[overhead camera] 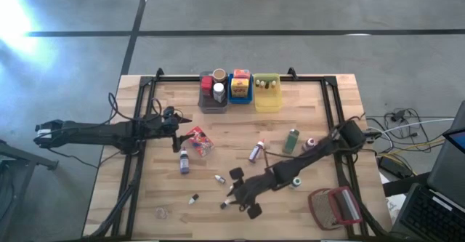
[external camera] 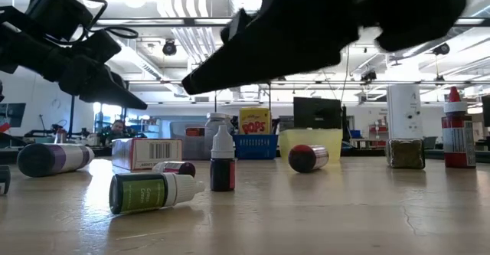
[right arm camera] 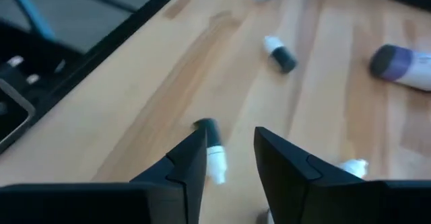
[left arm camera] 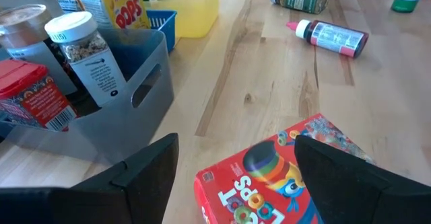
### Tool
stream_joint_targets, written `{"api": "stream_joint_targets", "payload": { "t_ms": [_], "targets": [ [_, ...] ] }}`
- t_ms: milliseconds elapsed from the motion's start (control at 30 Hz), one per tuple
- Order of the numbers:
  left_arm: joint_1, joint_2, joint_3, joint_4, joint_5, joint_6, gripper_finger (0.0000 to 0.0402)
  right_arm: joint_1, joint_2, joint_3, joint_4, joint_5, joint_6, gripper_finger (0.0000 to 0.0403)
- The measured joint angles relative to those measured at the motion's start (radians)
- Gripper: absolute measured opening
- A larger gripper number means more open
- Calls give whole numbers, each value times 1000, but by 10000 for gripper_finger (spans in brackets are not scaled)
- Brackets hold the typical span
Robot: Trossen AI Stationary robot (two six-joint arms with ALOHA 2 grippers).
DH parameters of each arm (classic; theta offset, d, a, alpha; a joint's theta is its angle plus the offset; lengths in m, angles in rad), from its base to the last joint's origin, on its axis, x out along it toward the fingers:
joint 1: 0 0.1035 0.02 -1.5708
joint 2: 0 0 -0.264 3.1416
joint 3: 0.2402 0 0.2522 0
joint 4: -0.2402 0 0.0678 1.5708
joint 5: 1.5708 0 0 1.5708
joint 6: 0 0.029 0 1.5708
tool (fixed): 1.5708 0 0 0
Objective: Pick & Place Kitchen Items
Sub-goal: Move the small green food coloring bottle to the top right of the table
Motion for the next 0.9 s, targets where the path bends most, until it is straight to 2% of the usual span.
{"api": "stream_joint_targets", "payload": {
  "t_ms": [133, 433, 900],
  "targets": [
    [0, 0, 0, -3, 0, 0, 303, 28, 2, 77, -132, 0, -24, 106],
    [0, 0, 0, -5, 0, 0, 303, 32, 3, 88, -192, 3, -57, 93],
    [0, 0, 0, -5, 0, 0, 300, 23, 16, 179, -288, 0, -126, 122]
  ]
}}
